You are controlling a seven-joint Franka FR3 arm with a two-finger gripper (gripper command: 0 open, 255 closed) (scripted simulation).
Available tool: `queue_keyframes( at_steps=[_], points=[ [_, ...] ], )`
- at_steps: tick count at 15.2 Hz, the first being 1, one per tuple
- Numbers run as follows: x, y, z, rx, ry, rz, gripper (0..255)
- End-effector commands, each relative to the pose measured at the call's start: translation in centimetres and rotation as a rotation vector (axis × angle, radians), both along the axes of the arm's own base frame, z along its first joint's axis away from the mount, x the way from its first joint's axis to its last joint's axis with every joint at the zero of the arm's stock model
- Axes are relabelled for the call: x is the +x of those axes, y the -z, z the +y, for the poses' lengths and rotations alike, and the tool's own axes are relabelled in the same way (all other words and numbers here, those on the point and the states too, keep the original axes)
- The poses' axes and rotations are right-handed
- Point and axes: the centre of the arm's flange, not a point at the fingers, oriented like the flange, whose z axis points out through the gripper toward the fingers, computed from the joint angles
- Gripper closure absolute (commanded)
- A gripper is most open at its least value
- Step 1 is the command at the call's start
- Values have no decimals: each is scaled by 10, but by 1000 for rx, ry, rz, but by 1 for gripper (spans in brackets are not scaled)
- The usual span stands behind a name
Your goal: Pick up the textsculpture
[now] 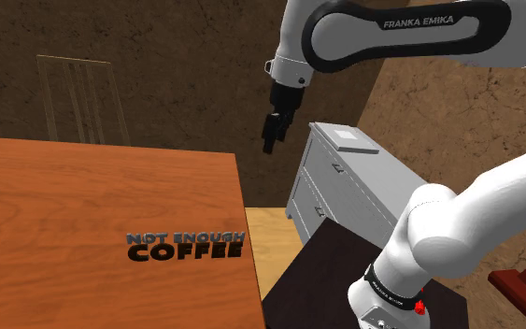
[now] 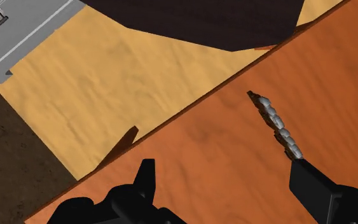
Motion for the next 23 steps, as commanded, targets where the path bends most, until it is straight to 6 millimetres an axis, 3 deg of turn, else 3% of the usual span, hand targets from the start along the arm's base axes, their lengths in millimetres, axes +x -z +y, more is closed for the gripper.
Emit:
queue_keyframes(
  at_steps=[1, 12, 23],
  points=[
    [12, 15, 19, -10, -53, 3, 0],
    [57, 113, 124, -63, -334, 26, 0],
    [70, 214, 229, -114, -604, 47, 0]
  ],
)
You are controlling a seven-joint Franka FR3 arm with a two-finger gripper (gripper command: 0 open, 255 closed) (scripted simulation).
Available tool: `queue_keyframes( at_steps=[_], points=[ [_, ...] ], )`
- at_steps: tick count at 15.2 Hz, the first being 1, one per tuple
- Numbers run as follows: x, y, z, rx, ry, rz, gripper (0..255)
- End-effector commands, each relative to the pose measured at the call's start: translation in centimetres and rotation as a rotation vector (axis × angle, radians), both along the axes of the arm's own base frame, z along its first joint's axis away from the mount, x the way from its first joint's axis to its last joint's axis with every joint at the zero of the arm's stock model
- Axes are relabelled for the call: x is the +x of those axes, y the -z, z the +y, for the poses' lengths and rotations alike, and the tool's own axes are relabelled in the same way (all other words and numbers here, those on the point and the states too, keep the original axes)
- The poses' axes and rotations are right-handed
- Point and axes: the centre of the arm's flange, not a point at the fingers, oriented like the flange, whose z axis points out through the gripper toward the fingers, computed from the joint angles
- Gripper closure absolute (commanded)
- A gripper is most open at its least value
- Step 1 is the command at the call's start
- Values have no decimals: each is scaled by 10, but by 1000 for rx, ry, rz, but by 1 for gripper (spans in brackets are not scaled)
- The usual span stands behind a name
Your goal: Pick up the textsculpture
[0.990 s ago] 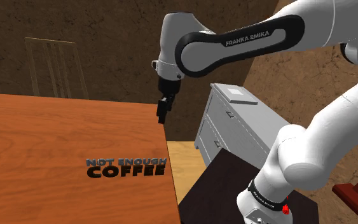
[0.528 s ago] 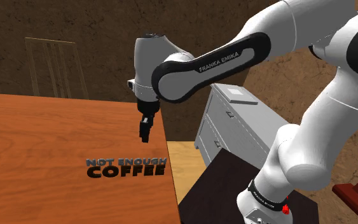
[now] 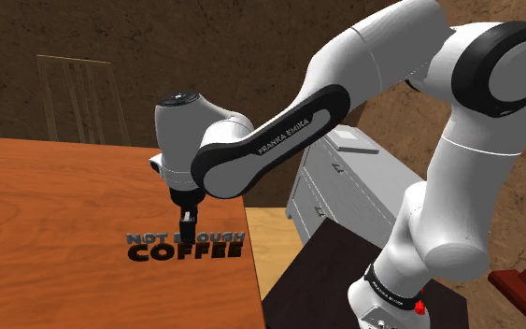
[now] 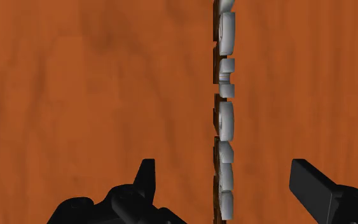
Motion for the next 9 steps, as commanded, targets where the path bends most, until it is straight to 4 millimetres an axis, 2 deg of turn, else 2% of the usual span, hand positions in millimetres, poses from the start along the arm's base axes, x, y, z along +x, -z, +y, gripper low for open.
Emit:
queue_keyframes(
  at_steps=[1, 7, 9],
  points=[
    [1, 14, 8, -4, -21, 1, 0],
    [1, 46, 8, -4, -21, 1, 0],
    [1, 49, 8, -3, -21, 1, 0]
  ],
)
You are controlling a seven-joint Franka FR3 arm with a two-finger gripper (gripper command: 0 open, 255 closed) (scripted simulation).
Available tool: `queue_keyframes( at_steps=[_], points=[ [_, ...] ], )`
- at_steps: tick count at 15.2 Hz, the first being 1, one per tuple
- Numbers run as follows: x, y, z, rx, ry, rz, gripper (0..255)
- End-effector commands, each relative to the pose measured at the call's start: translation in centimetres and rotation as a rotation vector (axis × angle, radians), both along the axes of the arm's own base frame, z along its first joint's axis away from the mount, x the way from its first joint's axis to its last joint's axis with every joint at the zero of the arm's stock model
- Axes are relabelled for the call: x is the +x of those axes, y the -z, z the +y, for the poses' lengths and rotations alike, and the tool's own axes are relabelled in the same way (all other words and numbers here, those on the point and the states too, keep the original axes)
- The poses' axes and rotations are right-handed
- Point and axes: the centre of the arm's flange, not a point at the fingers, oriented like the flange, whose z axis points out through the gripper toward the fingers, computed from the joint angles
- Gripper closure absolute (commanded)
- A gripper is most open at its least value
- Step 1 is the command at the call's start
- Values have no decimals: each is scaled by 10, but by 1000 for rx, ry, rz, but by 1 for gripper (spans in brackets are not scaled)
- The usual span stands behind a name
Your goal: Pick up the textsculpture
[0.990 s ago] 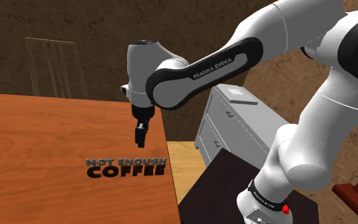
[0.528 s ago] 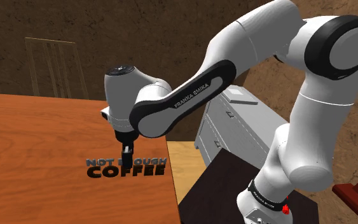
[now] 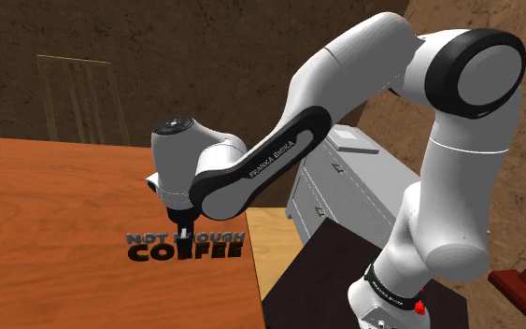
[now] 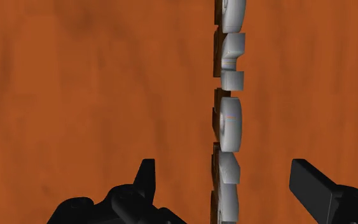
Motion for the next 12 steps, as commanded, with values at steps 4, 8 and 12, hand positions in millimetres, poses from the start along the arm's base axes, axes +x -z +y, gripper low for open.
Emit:
queue_keyframes(
  at_steps=[4, 8, 12],
  points=[
    [0, 3, 0, 0, 0, 0, 255],
    [0, 3, 0, 0, 0, 0, 255],
    [0, -8, 0, 0, 0, 0, 255]
  ],
)
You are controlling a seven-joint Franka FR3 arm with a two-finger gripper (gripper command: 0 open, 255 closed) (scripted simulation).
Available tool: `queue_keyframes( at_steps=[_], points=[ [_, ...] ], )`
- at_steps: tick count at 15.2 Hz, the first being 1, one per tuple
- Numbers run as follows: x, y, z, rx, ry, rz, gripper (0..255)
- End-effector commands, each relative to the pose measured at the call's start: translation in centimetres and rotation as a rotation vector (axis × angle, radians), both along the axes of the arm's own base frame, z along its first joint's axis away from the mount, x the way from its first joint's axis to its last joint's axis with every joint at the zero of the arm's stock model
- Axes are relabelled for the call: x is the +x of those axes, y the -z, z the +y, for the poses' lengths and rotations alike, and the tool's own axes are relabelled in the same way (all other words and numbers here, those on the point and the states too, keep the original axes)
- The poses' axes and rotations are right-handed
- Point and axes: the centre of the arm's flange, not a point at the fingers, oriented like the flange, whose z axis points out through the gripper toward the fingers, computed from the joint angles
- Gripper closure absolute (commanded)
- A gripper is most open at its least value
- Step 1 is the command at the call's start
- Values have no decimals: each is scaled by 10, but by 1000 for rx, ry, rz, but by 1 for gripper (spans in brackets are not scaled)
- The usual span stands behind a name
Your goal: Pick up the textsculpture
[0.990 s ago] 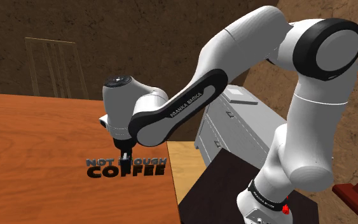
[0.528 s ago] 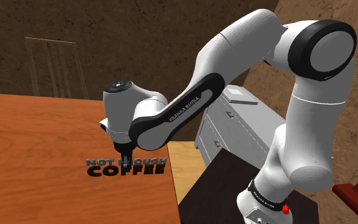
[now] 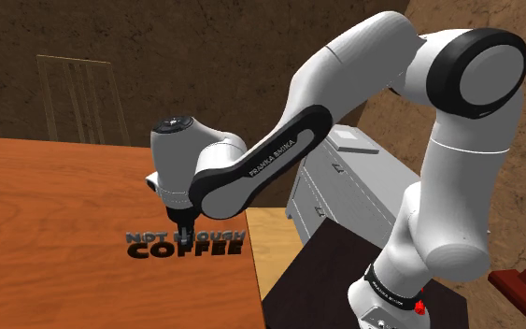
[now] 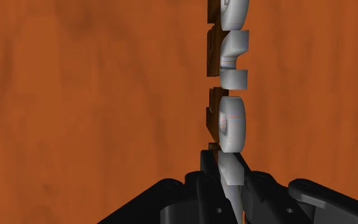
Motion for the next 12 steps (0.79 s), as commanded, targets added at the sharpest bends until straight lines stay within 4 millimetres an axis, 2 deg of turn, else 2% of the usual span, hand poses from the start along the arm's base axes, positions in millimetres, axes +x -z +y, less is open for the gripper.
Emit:
queue_keyframes(
  at_steps=[1, 12],
  points=[
    [0, -10, -1, 0, 0, 0, 255],
    [0, -68, -1, 0, 0, 0, 255]
  ],
)
